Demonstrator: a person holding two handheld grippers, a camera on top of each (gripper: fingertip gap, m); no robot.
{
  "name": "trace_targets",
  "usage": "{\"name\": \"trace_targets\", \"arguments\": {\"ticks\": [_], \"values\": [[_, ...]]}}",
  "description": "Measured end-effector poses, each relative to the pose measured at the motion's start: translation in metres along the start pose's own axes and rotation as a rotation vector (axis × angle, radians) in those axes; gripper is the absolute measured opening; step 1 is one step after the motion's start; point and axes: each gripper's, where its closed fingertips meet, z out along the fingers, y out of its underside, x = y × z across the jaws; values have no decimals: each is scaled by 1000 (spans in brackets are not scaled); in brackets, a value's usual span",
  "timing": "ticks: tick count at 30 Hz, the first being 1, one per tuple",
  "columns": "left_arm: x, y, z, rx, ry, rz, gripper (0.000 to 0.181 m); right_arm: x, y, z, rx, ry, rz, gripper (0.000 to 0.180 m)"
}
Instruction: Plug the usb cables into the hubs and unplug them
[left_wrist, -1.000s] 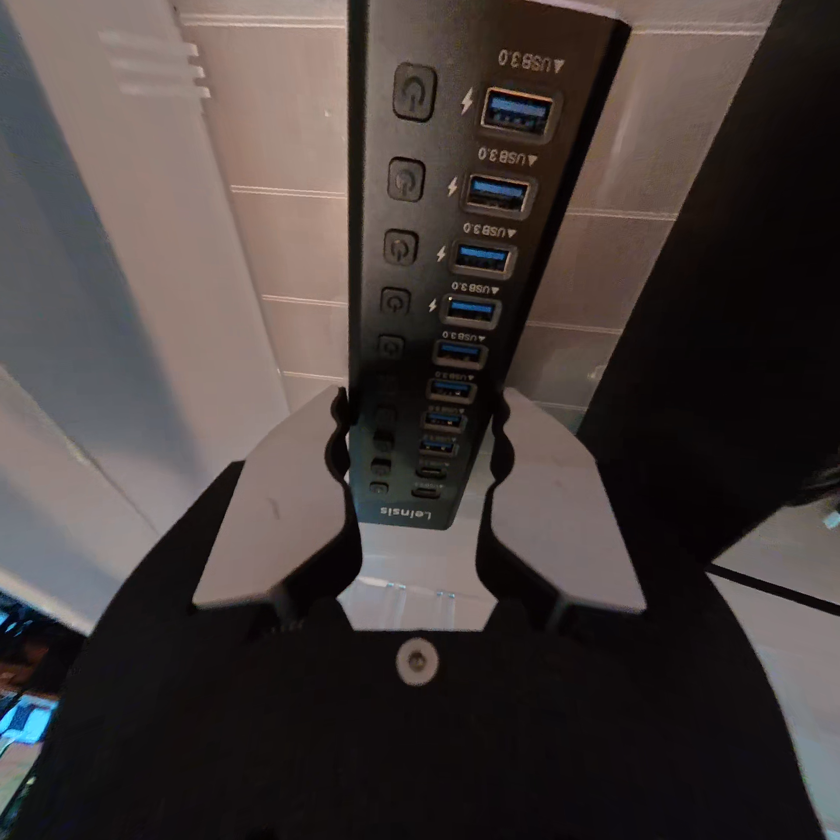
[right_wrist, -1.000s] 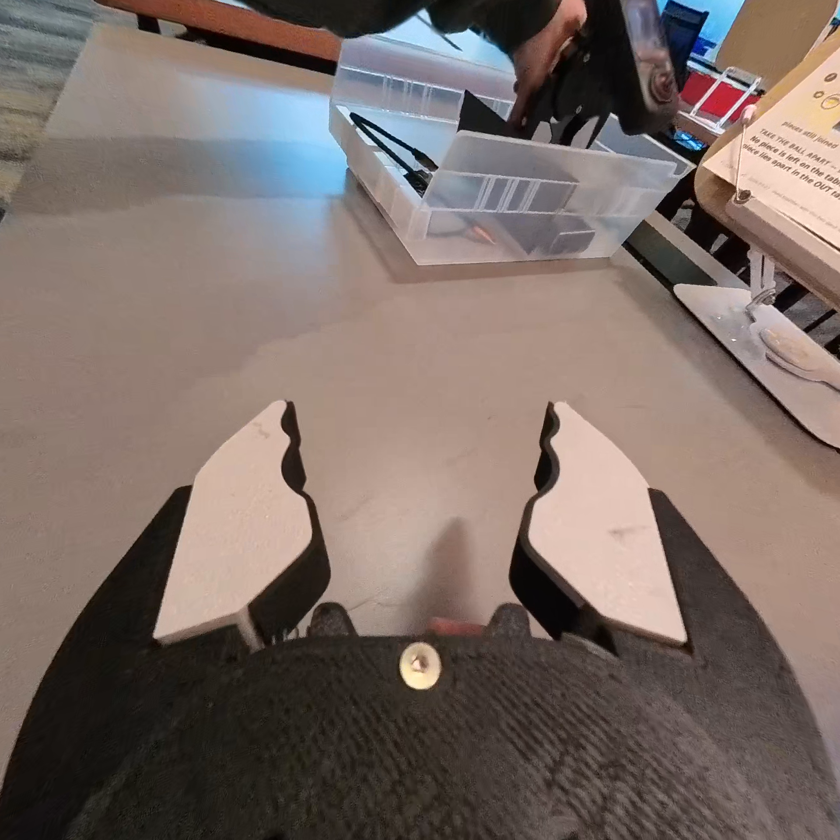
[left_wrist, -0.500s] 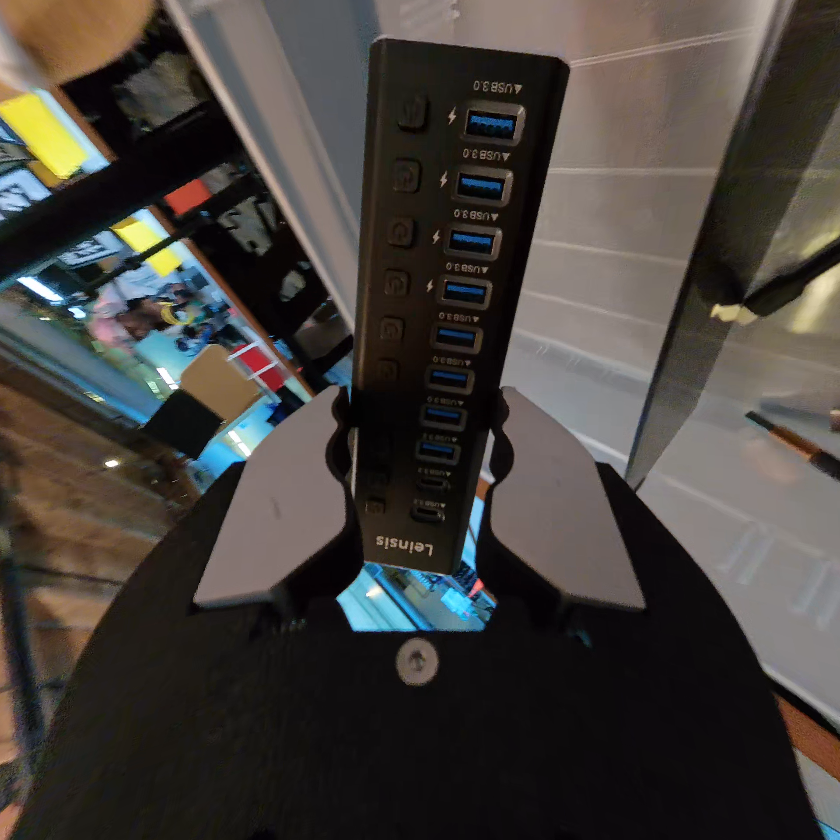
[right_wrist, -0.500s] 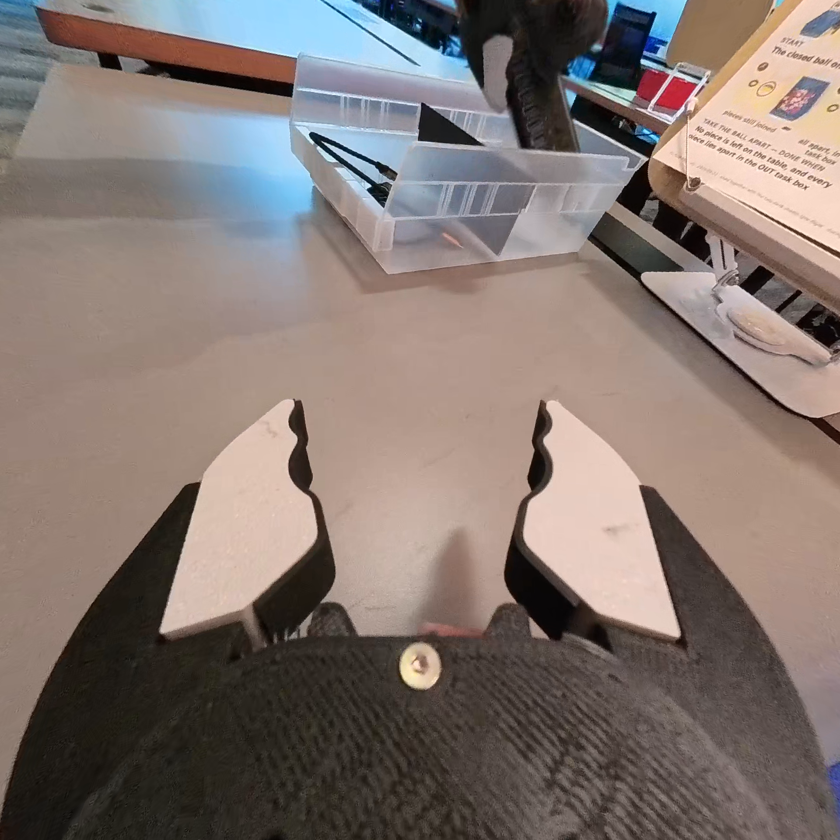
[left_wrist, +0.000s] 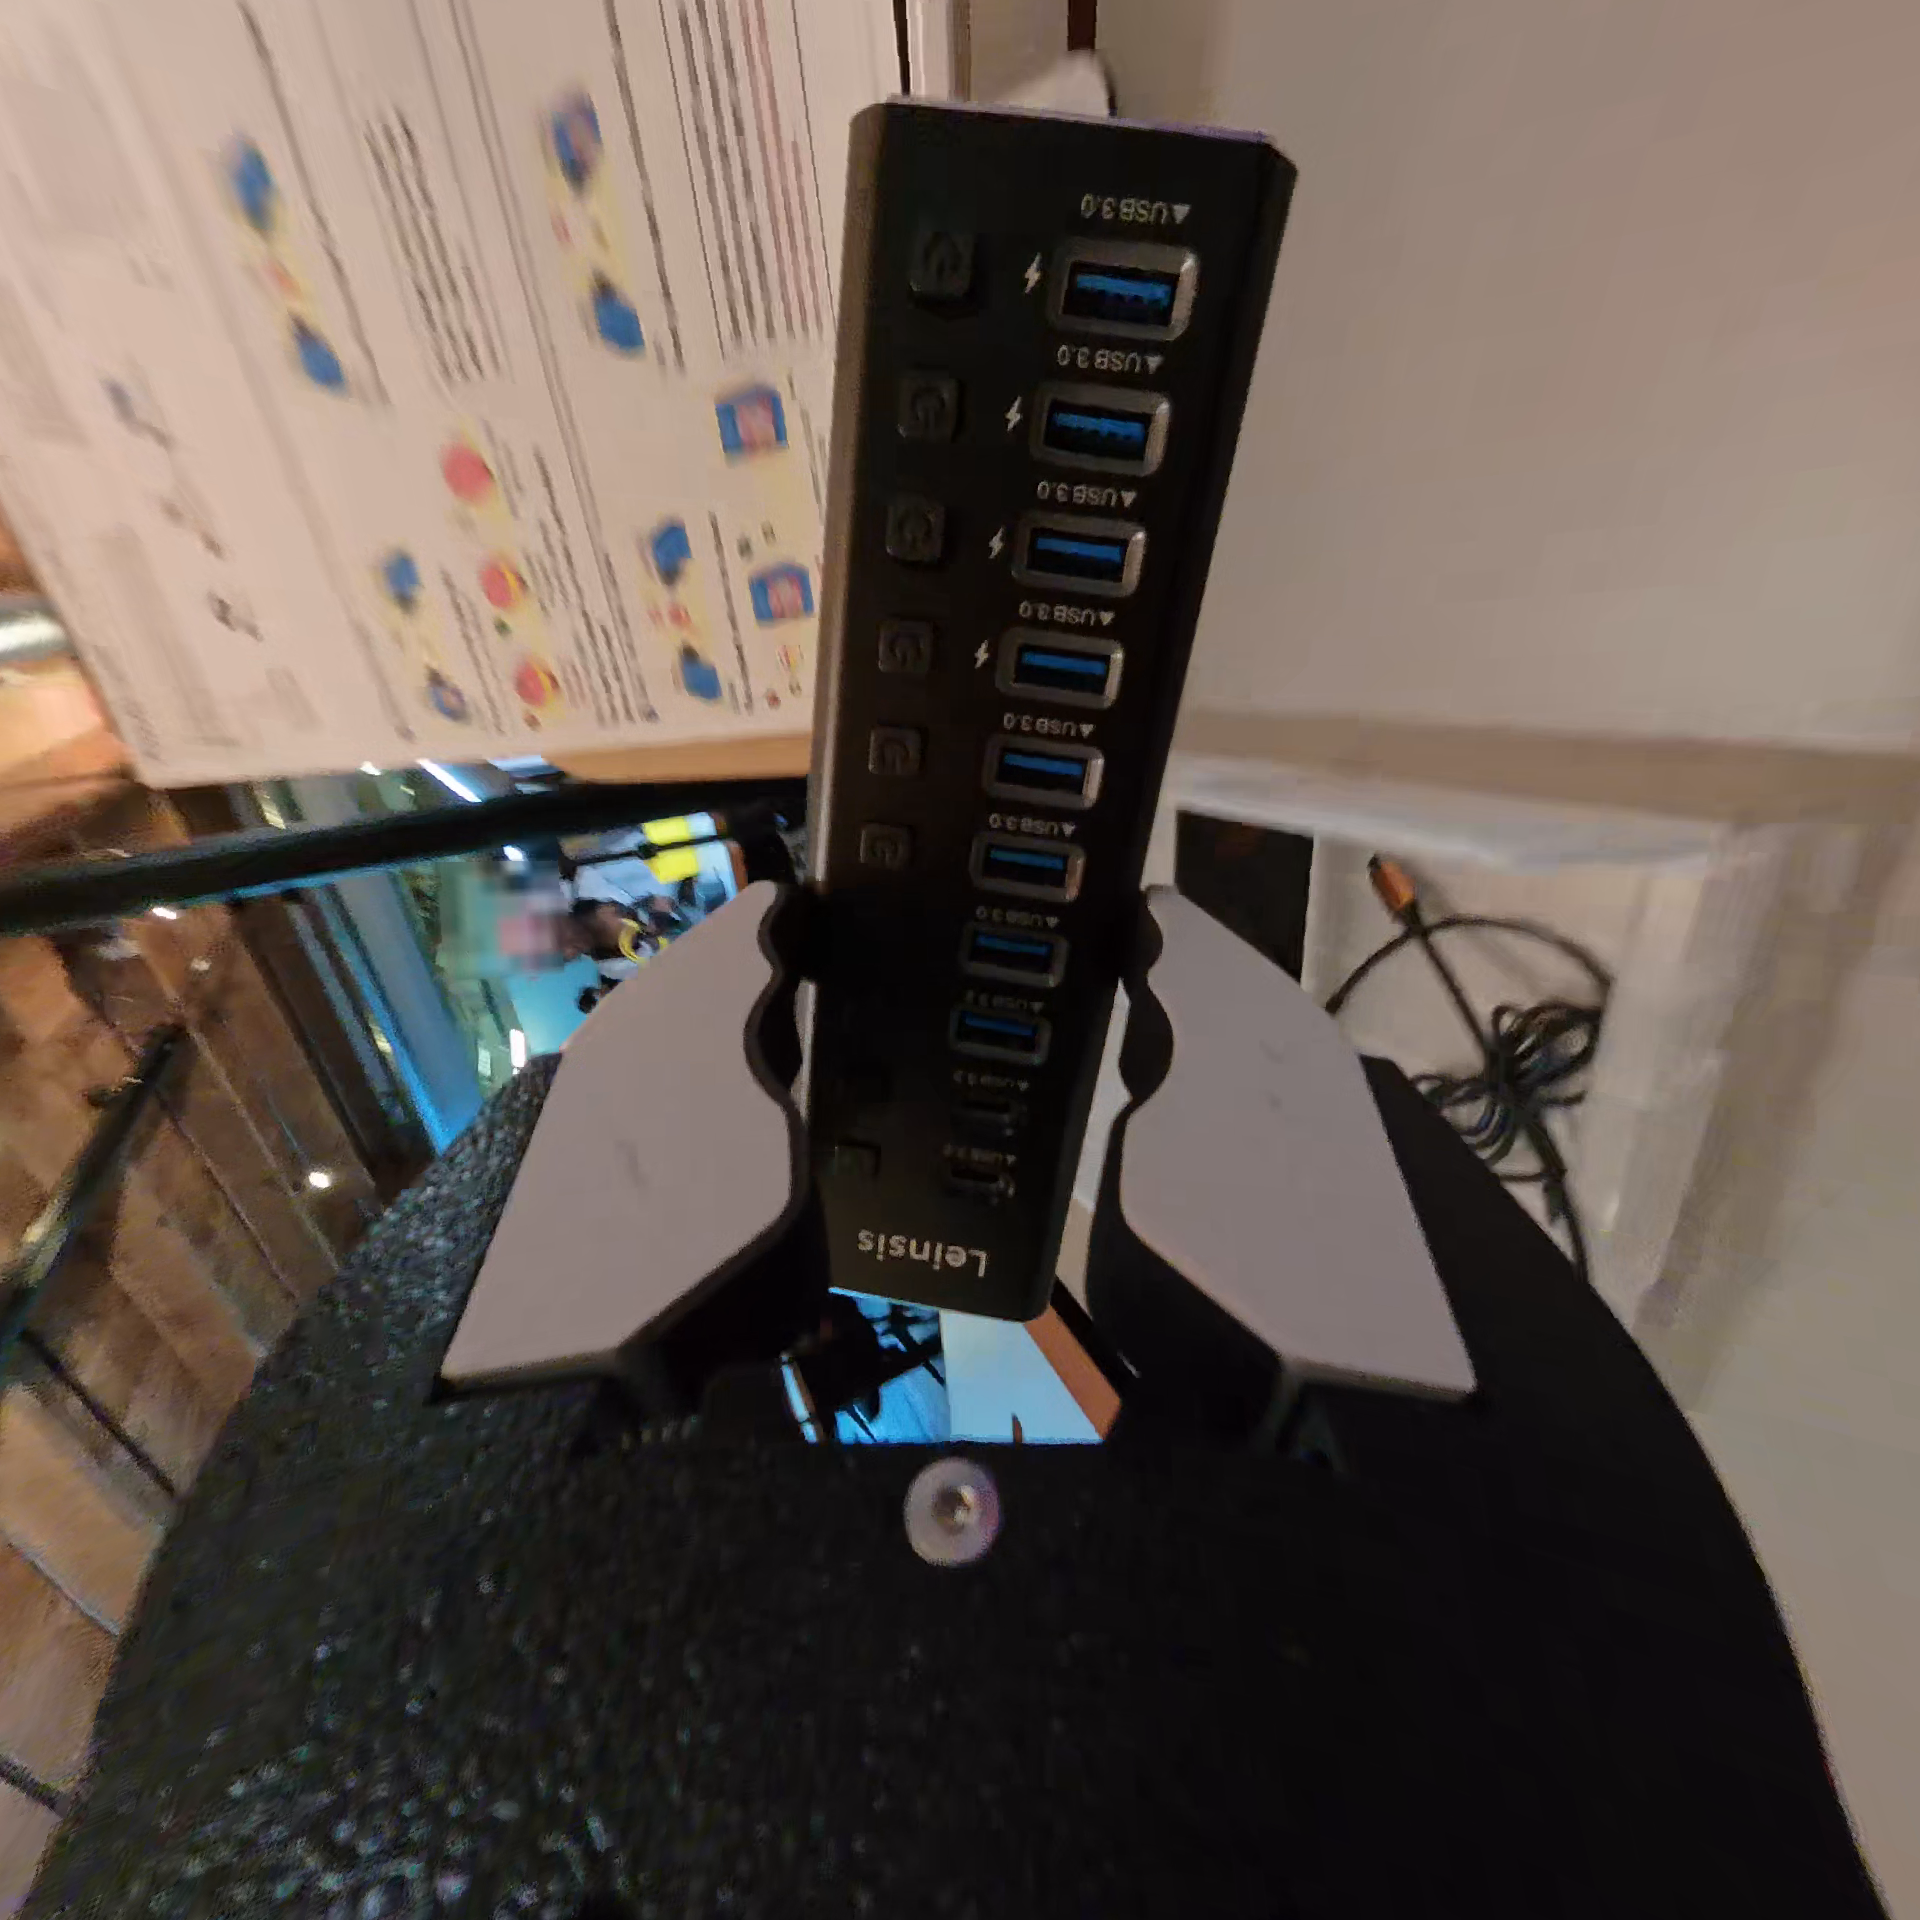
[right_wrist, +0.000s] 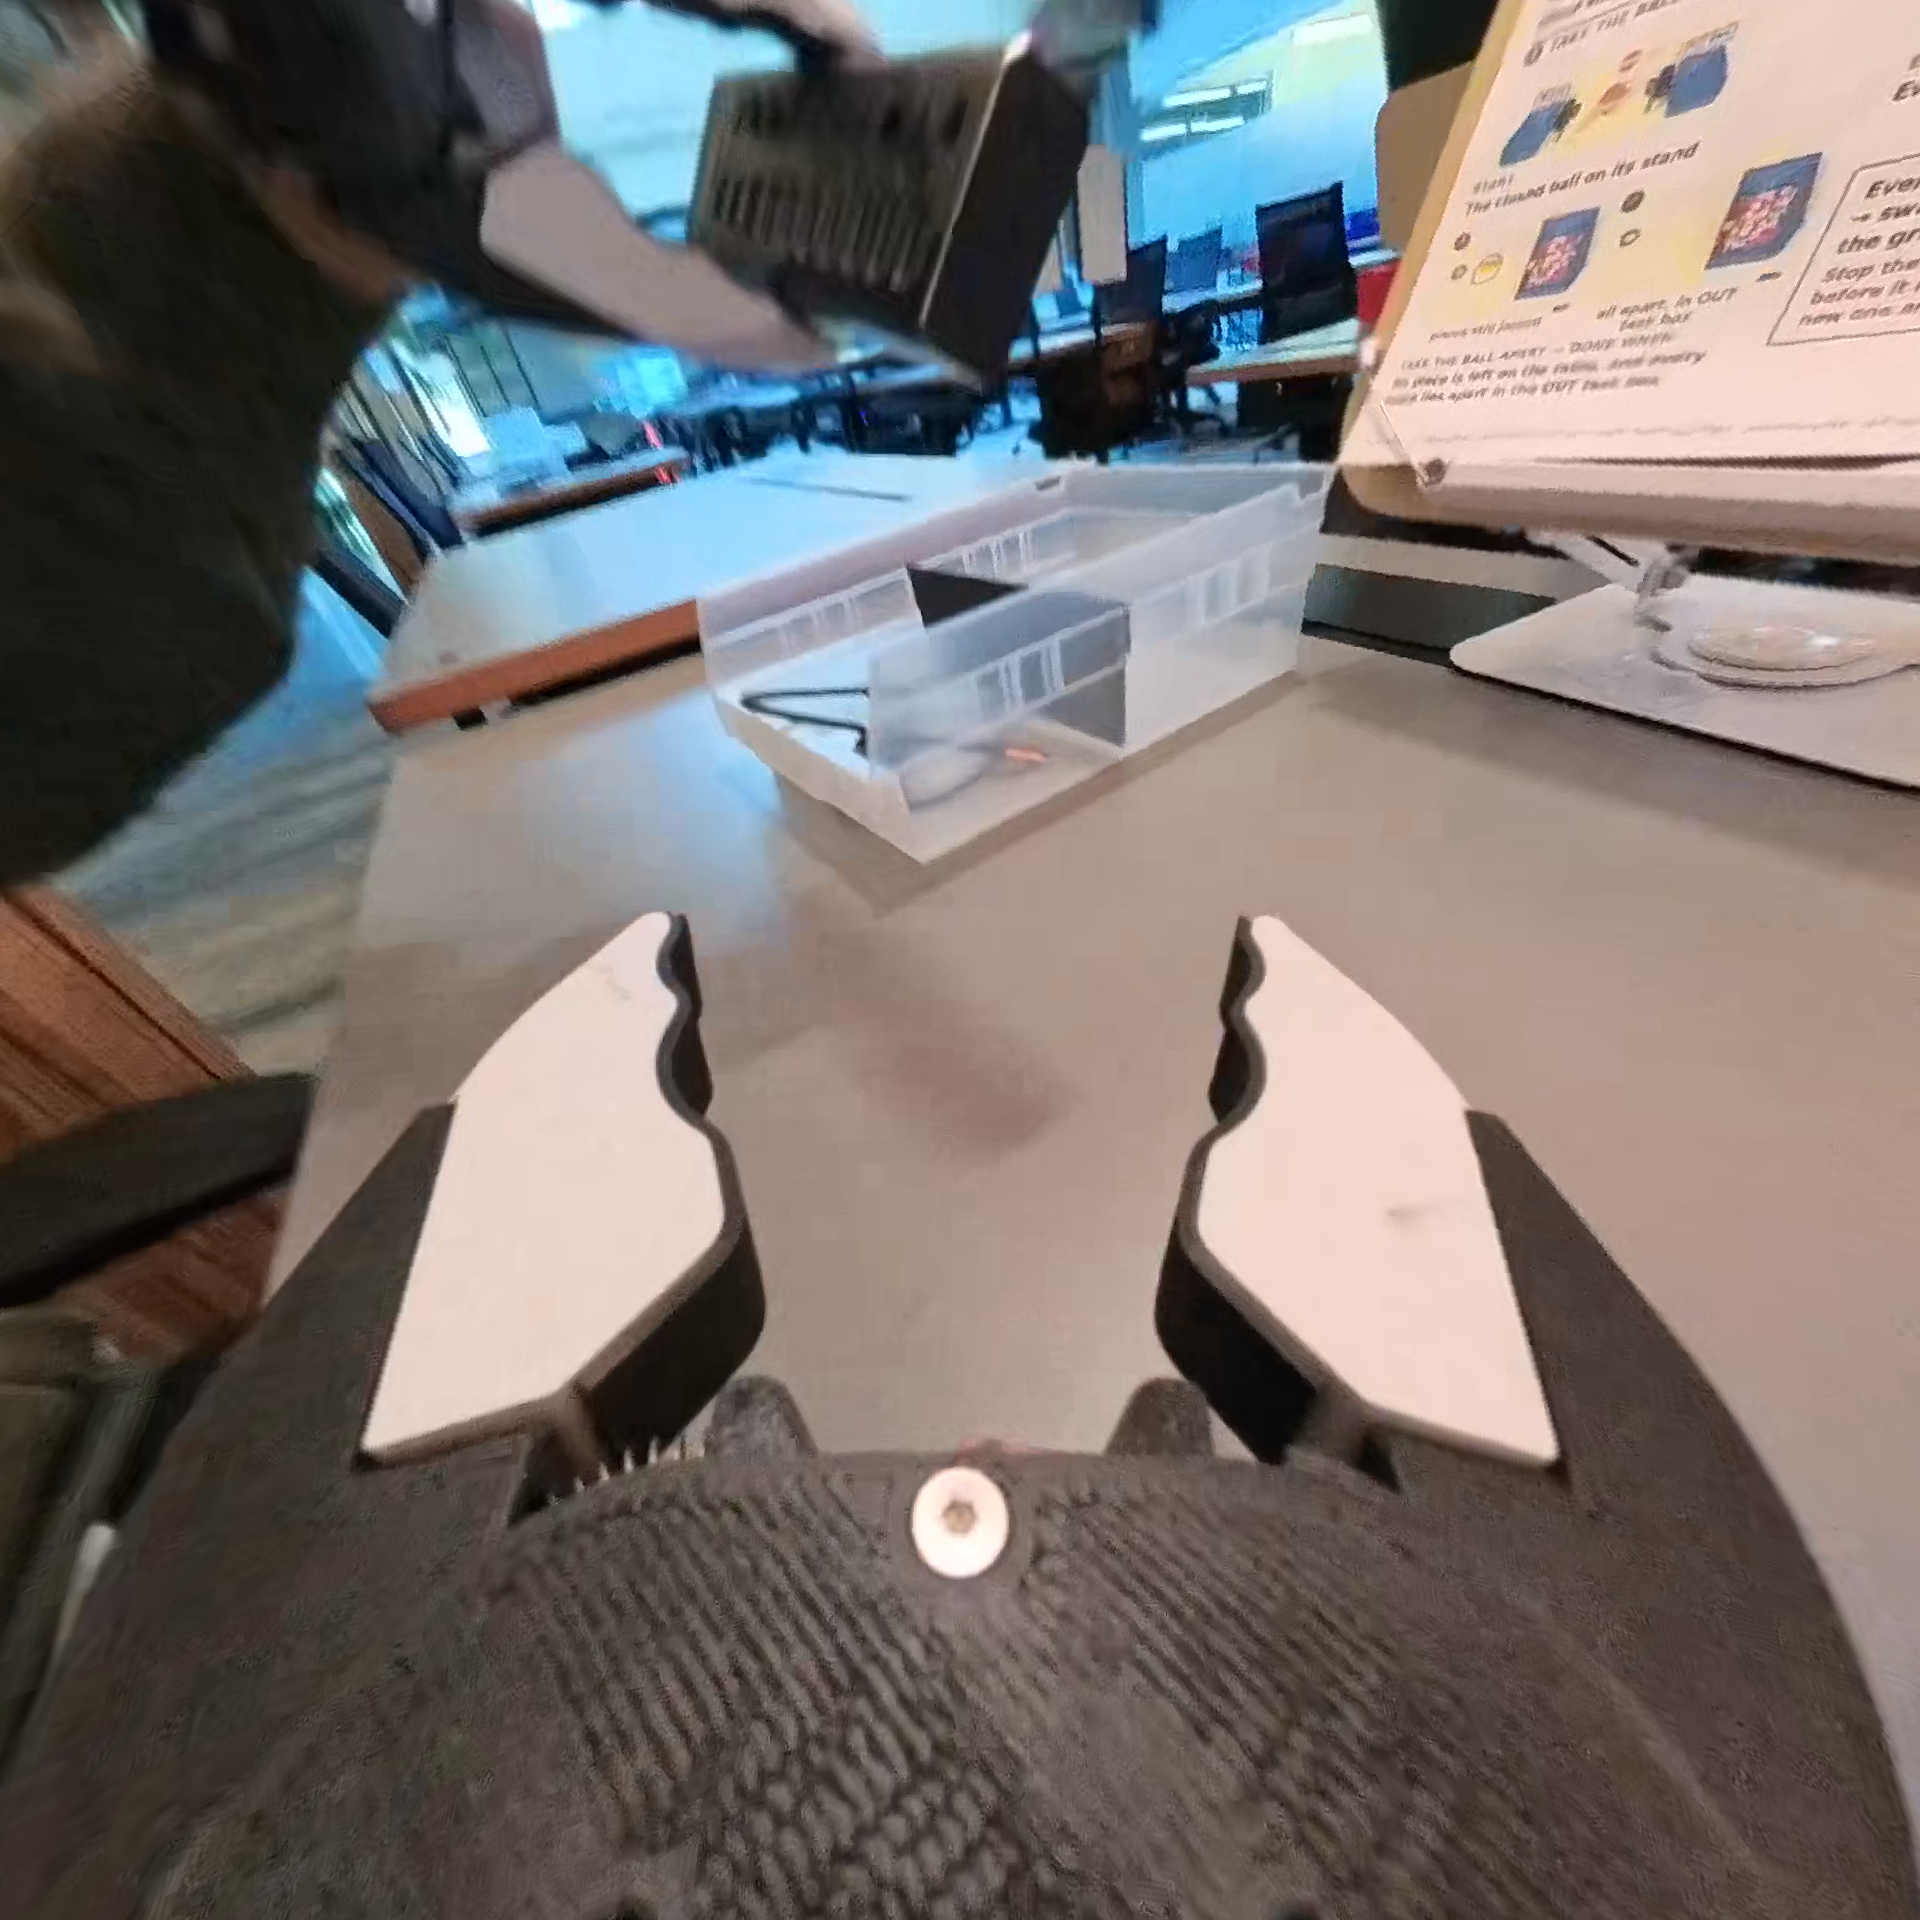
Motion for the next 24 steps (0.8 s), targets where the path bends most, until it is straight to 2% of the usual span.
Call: {"name": "trace_targets", "arguments": {"ticks": [1, 4, 9, 11, 13, 14, 15, 18, 24], "values": [[7, -15, -10, 18, -33, 14, 59, -3, -9, -3, 31, -13, 44, 94], [29, -58, -32, 72, -150, 58, 59, -12, -33, -13, 126, -46, 161, 90], [63, -119, -61, 201, -235, 74, 59, -33, -48, -28, 181, -96, 255, 83], [70, -137, -69, 241, -257, 95, 59, -43, -46, -30, 151, -127, 245, 73], [76, -153, -75, 275, -274, 139, 59, -49, -47, -30, 139, -131, 194, 73], [79, -161, -77, 292, -289, 164, 59, -52, -51, -31, 161, -137, 173, 63], [81, -168, -79, 311, -303, 182, 59, -53, -54, -32, 177, -140, 157, 40], [79, -169, -73, 300, -321, 190, 59, -52, -51, -33, 181, -143, 103, 32], [86, -172, -56, 363, -275, 168, 62, -41, -40, -30, 196, -138, 91, 32]]}}
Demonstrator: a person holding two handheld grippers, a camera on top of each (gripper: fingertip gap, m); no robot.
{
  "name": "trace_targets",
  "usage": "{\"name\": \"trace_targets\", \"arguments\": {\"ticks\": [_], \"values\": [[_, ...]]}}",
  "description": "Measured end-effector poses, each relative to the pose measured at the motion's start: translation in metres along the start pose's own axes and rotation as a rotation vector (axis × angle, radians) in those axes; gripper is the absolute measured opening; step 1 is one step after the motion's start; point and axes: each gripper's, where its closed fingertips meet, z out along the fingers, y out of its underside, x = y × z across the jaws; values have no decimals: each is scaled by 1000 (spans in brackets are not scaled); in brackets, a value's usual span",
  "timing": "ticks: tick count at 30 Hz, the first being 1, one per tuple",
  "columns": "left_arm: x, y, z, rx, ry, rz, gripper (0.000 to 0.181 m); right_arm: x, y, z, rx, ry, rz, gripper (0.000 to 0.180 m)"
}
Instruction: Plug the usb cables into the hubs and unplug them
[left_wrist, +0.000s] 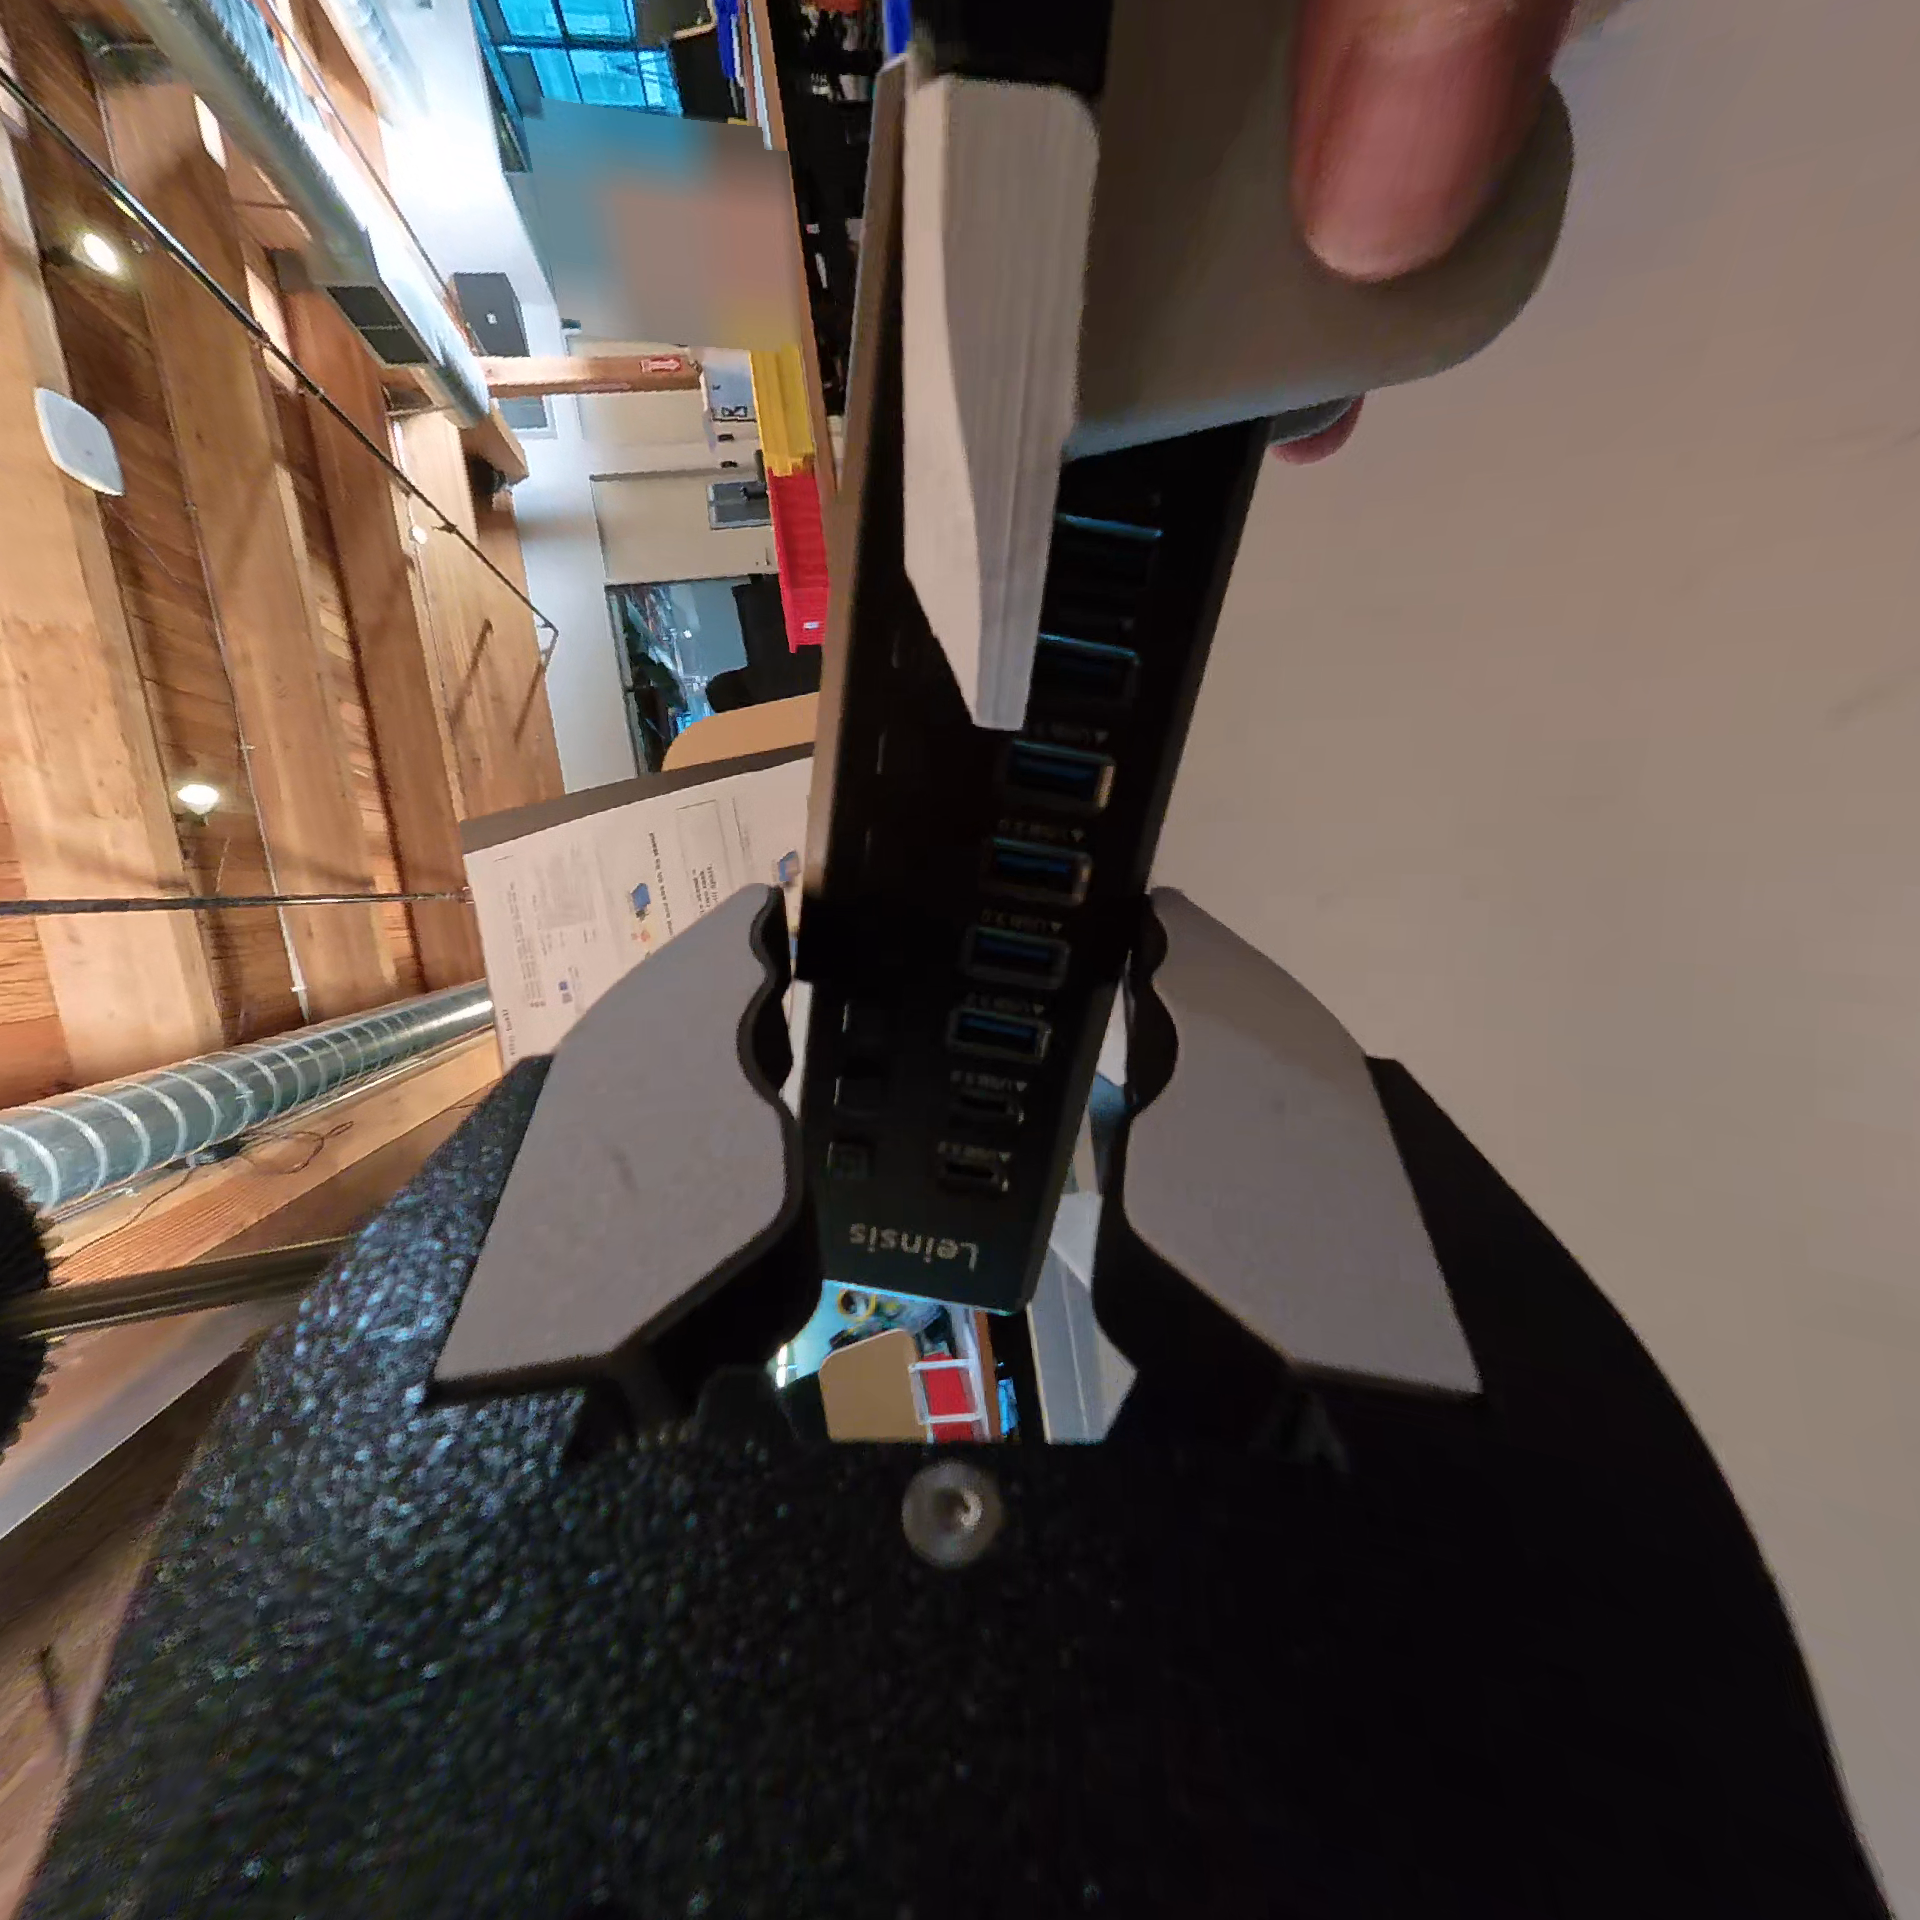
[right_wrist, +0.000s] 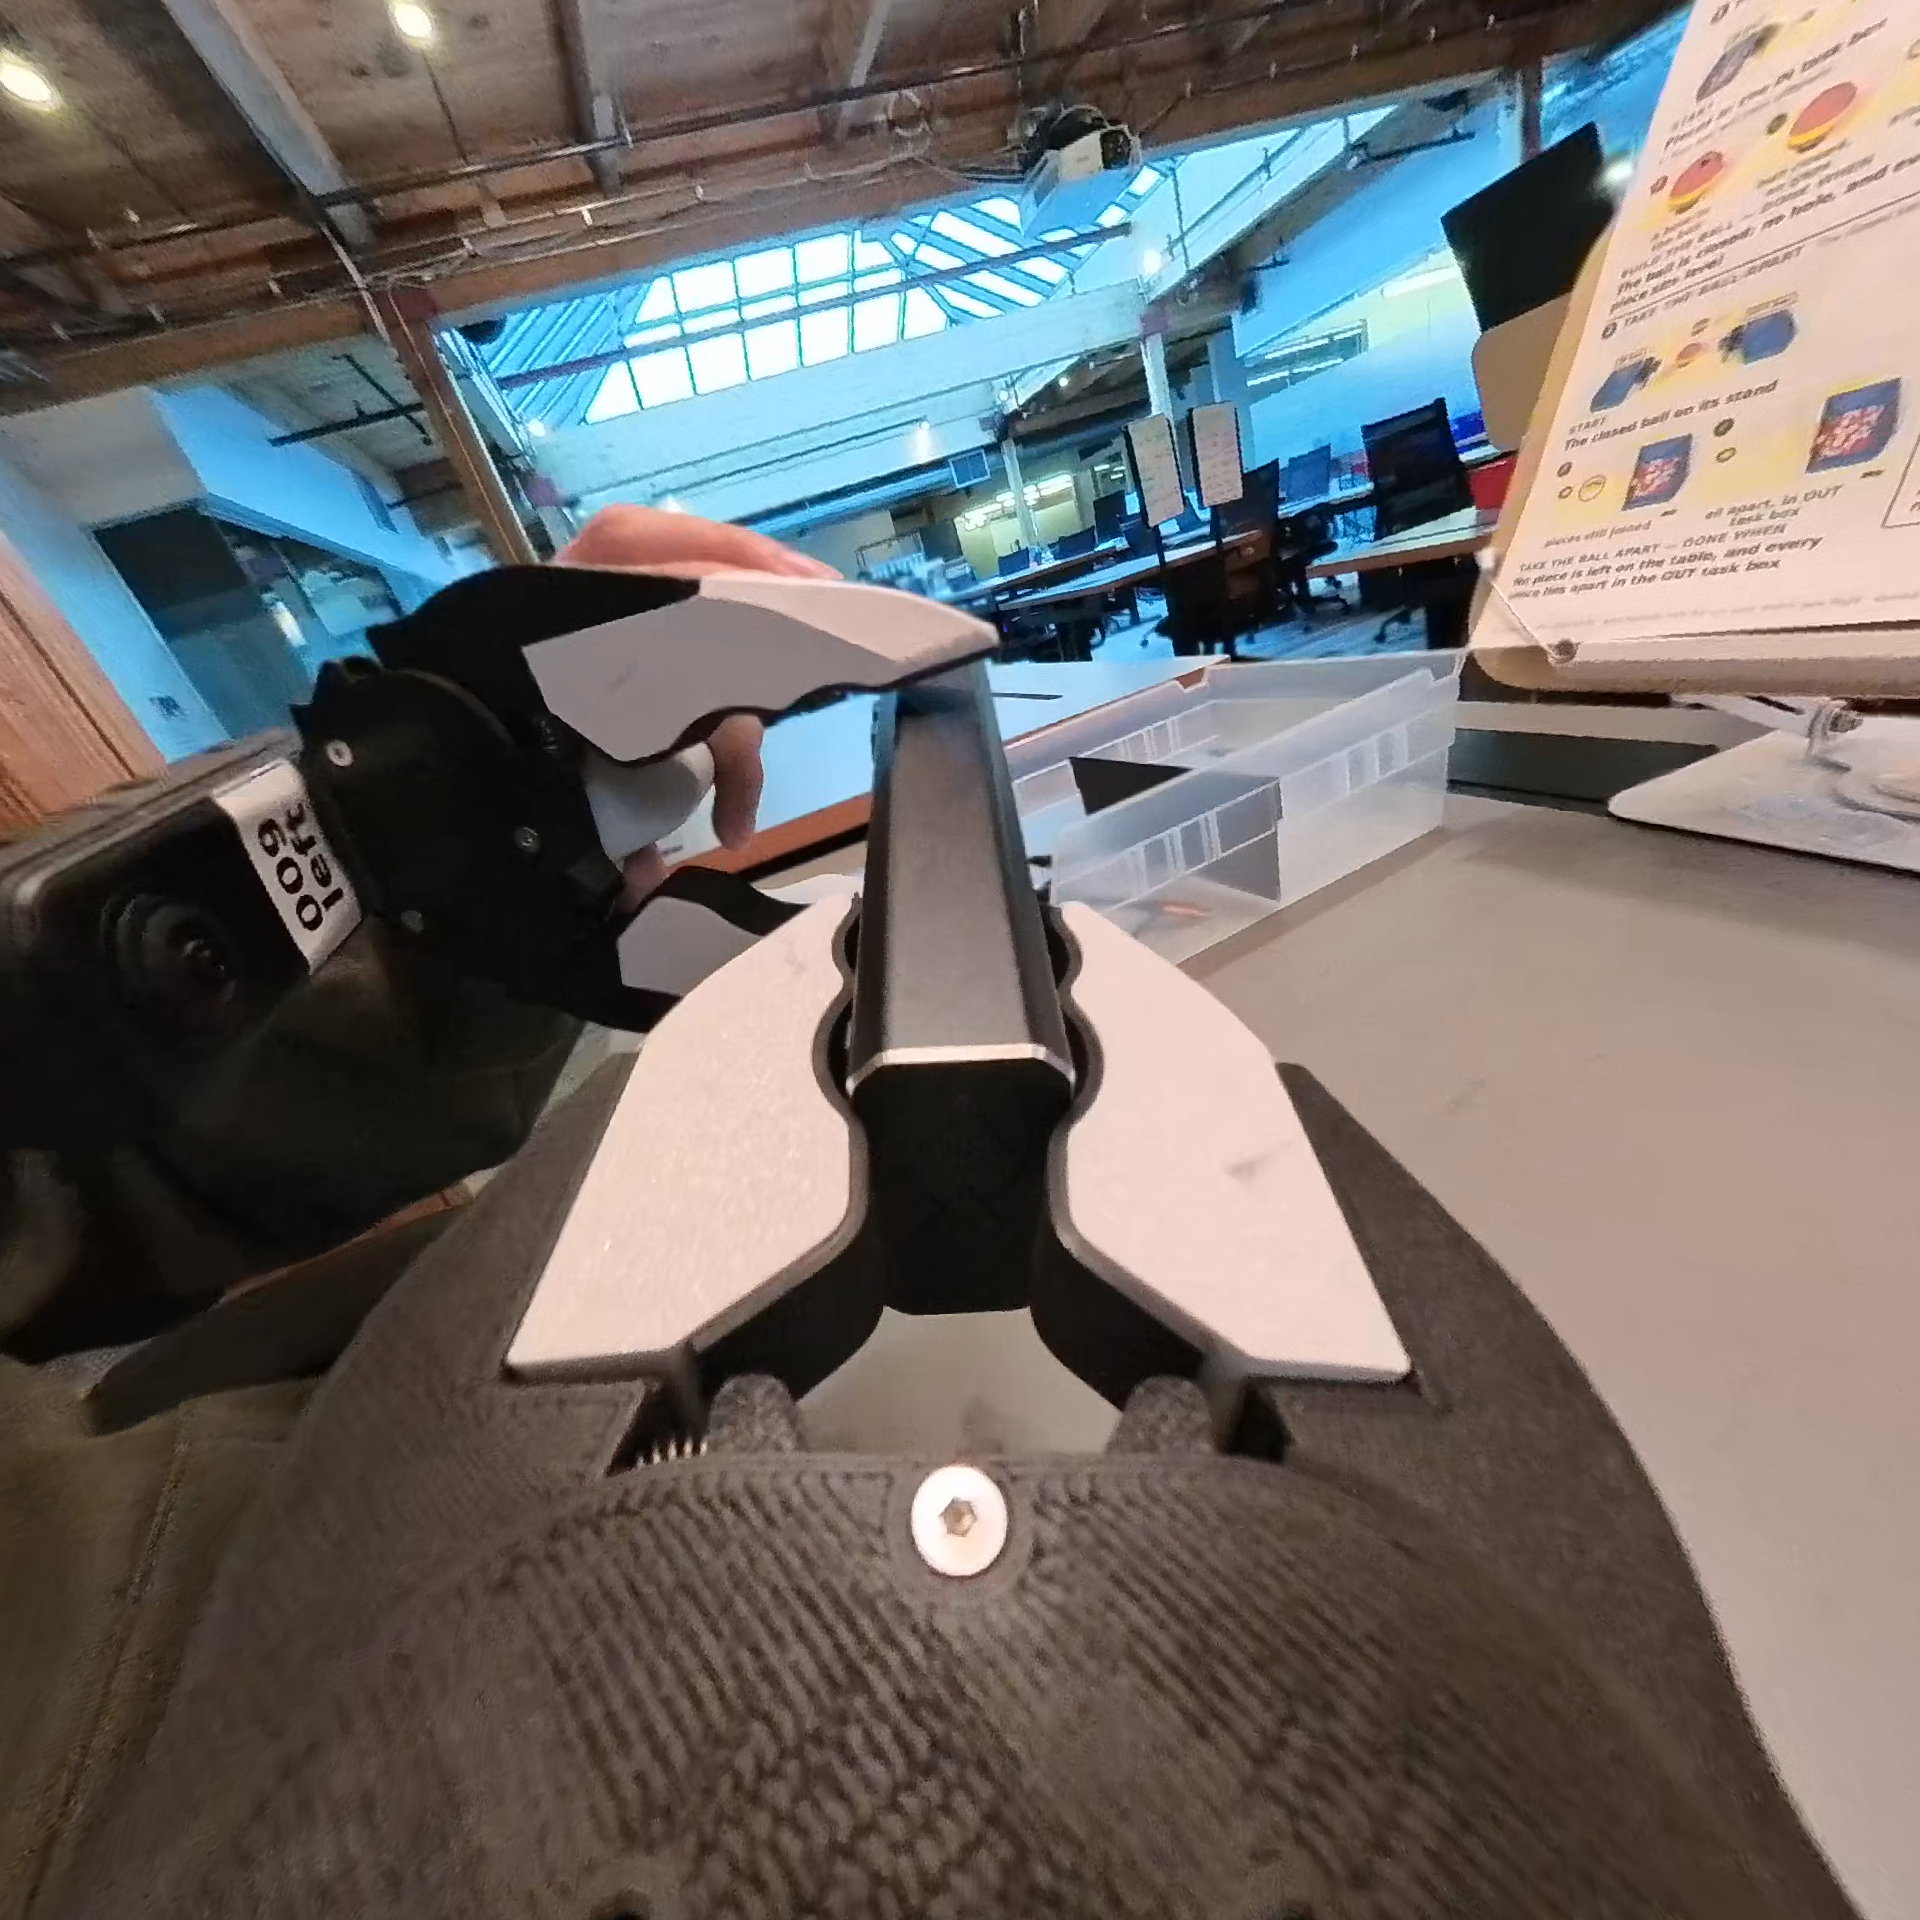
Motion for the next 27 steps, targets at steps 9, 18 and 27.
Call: {"name": "trace_targets", "arguments": {"ticks": [9, 18, 27], "values": [[-34, 37, -30, 52, -138, -590, 74, 23, -27, -24, 115, 74, 1, 32], [8, -8, -45, 988, 569, -1970, 61, -16, -28, -18, 174, -169, 29, 32], [-8, -15, -50, 1299, 394, -1945, 27, -31, -2, 5, 149, -206, 128, 32]]}}
